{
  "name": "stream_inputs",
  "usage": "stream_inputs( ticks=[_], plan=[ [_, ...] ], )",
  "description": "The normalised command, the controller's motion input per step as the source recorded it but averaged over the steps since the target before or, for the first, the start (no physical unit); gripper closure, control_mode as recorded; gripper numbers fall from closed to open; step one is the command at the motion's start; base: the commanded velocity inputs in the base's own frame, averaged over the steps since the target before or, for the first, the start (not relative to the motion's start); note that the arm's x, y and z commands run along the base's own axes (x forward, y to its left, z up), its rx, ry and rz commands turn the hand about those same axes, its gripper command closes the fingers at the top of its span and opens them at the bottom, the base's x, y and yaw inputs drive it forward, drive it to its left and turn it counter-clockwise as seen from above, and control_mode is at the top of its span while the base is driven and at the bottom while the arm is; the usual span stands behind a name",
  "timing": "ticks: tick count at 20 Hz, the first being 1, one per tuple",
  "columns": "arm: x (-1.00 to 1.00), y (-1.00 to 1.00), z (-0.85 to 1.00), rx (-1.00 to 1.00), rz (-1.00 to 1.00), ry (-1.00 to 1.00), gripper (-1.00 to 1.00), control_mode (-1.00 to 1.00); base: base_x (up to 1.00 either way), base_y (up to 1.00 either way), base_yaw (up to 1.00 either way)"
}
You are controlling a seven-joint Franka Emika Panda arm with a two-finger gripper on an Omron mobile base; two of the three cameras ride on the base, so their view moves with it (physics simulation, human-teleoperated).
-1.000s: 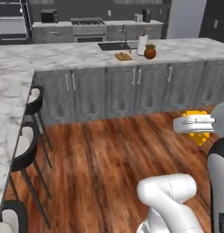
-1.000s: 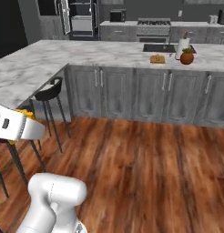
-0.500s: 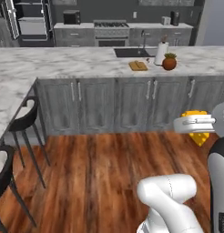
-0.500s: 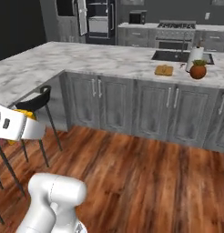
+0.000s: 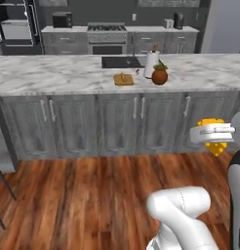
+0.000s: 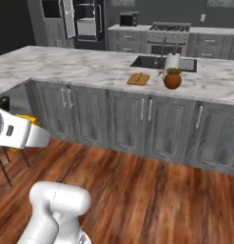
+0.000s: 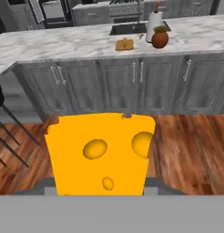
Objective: Retrieve the sausage and cheese from the fridge and place them on the cutting board on the counter.
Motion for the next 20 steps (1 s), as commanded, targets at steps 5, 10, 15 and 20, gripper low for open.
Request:
stream_inputs(
  ticks=[5,10,15,20],
  plan=[
    [0.0,0.0,0.0,0.0,0.0,0.0,1.0,1.0,0.91,-0.39,-0.05],
    [0.0,0.0,0.0,0.0,0.0,0.0,1.0,1.0,0.98,-0.2,-0.03],
    [0.0,0.0,0.0,0.0,0.0,0.0,1.0,1.0,1.0,-0.11,-0.01],
    [0.0,0.0,0.0,0.0,0.0,0.0,1.0,1.0,1.0,-0.03,-0.03]
  ],
)
